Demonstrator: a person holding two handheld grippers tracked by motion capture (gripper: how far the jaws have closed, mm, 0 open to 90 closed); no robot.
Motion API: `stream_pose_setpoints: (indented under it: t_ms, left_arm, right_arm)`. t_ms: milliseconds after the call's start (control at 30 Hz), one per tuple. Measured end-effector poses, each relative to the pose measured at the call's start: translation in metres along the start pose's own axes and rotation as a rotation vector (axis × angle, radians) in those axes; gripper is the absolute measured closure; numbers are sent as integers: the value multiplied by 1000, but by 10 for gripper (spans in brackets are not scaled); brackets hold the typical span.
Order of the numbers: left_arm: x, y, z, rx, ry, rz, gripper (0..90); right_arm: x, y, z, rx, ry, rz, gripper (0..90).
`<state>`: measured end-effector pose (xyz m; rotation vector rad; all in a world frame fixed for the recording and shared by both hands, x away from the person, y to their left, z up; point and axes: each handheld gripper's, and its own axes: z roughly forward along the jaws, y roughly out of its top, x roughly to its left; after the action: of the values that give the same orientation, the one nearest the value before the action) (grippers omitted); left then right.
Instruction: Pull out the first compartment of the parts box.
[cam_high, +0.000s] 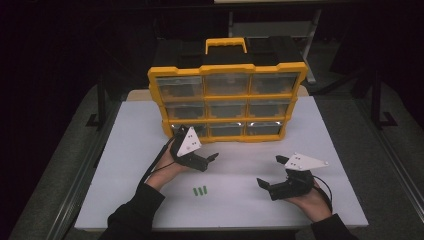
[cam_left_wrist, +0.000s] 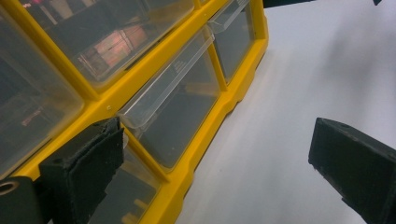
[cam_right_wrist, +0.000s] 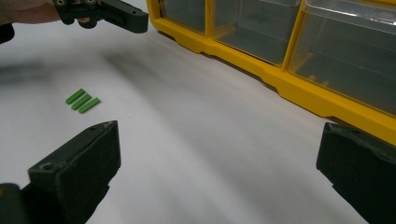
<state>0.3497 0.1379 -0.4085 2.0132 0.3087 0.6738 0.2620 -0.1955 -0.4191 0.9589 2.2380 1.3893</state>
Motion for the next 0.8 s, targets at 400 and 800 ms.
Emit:
stream_pose_setpoints:
  t_ms: [400,800]
  left_arm:
    - [-1,2,-1,16,24,53,29]
    - [-6,5,-1,40,51,129,29]
  right_arm:
    - [0,0,0,-1,-1,-2,0]
    - [0,0,0,0,-2,-3,0]
